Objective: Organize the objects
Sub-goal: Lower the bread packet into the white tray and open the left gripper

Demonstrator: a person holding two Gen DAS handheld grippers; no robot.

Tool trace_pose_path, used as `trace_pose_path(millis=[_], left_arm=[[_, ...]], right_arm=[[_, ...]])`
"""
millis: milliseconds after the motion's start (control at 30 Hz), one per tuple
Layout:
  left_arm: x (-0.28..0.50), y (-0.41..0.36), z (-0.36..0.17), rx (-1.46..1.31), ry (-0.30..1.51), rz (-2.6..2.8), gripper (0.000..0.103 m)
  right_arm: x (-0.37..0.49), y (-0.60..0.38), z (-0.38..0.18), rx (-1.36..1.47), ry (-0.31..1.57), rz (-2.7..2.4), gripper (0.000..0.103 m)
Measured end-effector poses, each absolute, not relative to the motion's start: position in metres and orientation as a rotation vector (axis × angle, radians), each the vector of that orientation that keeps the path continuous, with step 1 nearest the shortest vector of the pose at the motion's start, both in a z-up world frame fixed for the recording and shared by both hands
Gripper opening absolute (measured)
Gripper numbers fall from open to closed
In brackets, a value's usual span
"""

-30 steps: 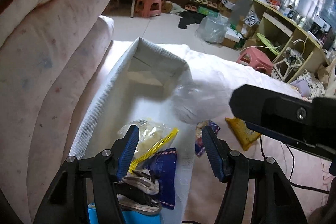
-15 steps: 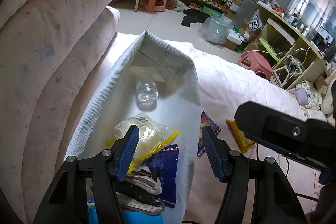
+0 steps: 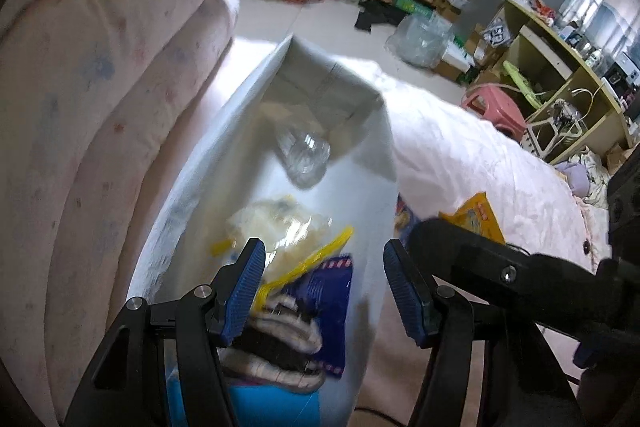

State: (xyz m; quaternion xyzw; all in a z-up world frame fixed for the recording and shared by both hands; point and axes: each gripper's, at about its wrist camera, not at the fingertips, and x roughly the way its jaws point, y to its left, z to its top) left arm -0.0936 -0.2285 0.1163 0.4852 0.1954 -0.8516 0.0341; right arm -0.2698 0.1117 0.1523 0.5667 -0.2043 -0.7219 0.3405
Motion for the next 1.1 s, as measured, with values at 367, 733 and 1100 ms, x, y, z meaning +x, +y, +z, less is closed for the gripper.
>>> trace_pose_path(millis=[367, 733, 1100], left_arm=[[-0.102, -0.242, 0.061, 1.779, 0.689, -2.403, 0.026], [-0.115, -0.247, 0.06, 1.661, 0.857, -2.486, 0.028], [-0.117, -0.172, 0.1, 1.536, 0.64, -2.814, 0.039]], right_arm=[[-0.28, 0.046, 0.088, 1.862, -0.309, -1.688, 0.036], [-0.308, 0.047, 0.093, 1.689, -0.278, -1.876, 0.036], [-0.293, 0.132, 0.145, 1.54, -0.321, -2.009, 0.044]])
